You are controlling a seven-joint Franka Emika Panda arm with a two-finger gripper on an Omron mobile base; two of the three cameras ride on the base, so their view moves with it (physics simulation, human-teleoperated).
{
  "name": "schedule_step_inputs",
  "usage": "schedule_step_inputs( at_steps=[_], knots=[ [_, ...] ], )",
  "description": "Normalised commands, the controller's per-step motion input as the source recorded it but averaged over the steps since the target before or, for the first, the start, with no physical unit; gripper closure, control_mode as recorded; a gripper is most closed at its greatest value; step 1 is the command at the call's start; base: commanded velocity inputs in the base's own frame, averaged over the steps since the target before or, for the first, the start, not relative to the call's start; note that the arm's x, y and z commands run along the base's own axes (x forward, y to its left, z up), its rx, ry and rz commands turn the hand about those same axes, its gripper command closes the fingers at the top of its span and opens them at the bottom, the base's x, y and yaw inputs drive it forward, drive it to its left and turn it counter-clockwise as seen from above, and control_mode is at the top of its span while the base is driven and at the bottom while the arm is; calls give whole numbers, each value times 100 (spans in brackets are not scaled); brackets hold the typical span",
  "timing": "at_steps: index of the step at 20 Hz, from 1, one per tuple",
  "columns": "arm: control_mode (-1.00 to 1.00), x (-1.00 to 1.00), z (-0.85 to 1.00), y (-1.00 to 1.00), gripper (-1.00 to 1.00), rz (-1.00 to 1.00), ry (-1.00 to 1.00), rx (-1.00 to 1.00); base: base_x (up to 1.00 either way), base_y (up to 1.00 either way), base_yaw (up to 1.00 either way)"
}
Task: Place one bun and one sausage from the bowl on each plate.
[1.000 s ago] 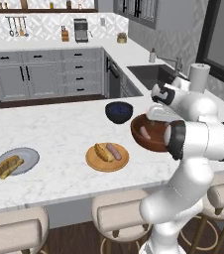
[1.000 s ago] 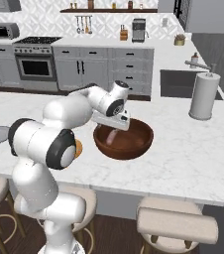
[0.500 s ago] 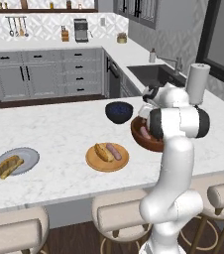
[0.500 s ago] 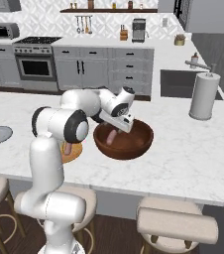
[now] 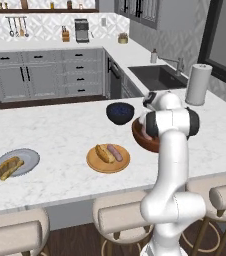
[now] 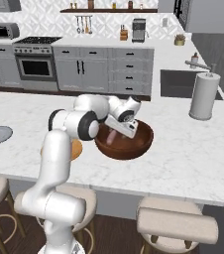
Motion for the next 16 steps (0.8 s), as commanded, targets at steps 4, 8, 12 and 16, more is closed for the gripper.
schedule_step_inputs(
  at_steps=[4,8,12,16],
  knots=[
    [-100,-11,-29,22,-100,6,0,0,0,0,0],
    [-100,0,0,37,-100,3,0,0,0,0,0],
    [-100,-32,0,21,-100,0,0,0,0,0,0],
    [-100,-37,-1,0,-100,0,0,0,0,0,0]
  ],
)
